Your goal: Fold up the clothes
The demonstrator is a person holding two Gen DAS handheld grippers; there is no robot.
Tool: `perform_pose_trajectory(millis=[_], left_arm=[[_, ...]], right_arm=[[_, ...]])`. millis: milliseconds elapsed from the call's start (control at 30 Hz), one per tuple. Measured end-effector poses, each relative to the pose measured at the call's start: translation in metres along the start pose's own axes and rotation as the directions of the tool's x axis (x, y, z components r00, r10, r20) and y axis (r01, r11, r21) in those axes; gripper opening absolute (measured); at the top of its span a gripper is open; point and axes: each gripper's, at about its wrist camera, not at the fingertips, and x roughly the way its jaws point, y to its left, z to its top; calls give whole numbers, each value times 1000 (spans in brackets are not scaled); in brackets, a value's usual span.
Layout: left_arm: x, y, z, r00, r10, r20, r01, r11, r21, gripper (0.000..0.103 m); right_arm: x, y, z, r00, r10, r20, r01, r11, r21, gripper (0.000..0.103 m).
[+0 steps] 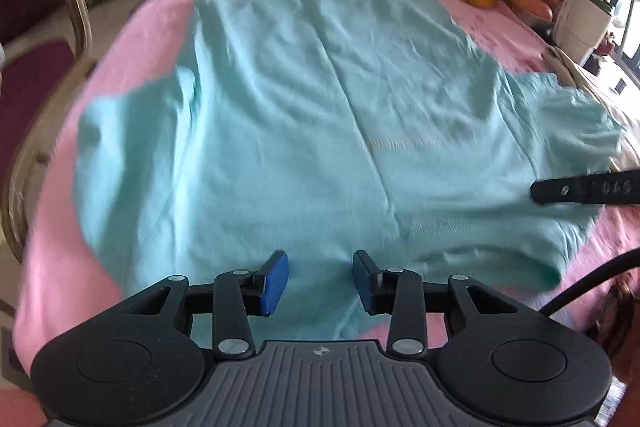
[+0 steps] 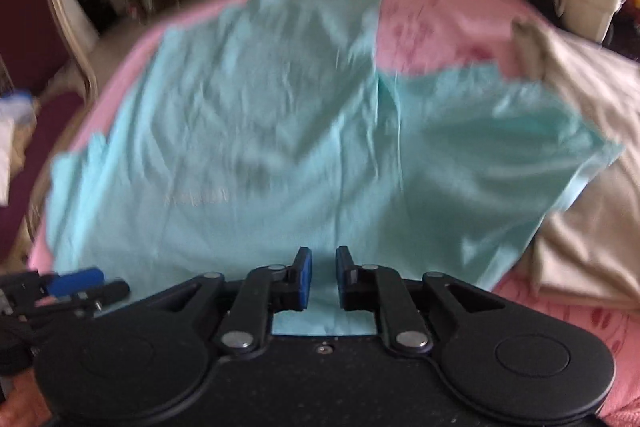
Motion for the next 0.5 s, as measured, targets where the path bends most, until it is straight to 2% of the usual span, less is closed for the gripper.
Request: perform_pose_trajectory(millis=[67, 133, 167, 233, 267, 367, 433, 500], left_arm=[[-5, -2, -4, 998, -36, -60, 38, 999, 32, 36], [-15, -7, -13, 997, -32, -76, 39, 995, 94, 37], [-20, -10, -18, 996, -22, -86, 33, 991, 131, 37], [-30, -4, -22, 996, -13, -89, 26, 990, 136, 37], [-34, -1, -24, 996, -10, -89, 22, 991, 136, 37], [-56, 31, -14, 999, 6, -35, -5, 999, 32, 37], [-70, 58, -6, 999, 35, 6, -35, 998, -51, 38], [-80, 88, 5, 995, 88, 43, -82, 987, -141, 39]], right_arm=[[-4, 3, -7, 998, -5, -69, 4, 1000, -18, 15], [-11, 4, -12, 986, 4, -165, -7, 1000, -18, 21], [-17, 5, -13, 984, 3, -180, -6, 1000, -15, 24], [-28, 6, -15, 978, 2, -211, -4, 1000, -9, 28], [-34, 8, -12, 980, 9, -198, -11, 1000, -9, 28], [-54, 17, 8, 996, 62, -65, -64, 998, -28, 30], [-67, 23, 22, 995, 98, 24, -97, 994, -44, 32], [-80, 29, 35, 985, 135, 111, -129, 990, -63, 35]])
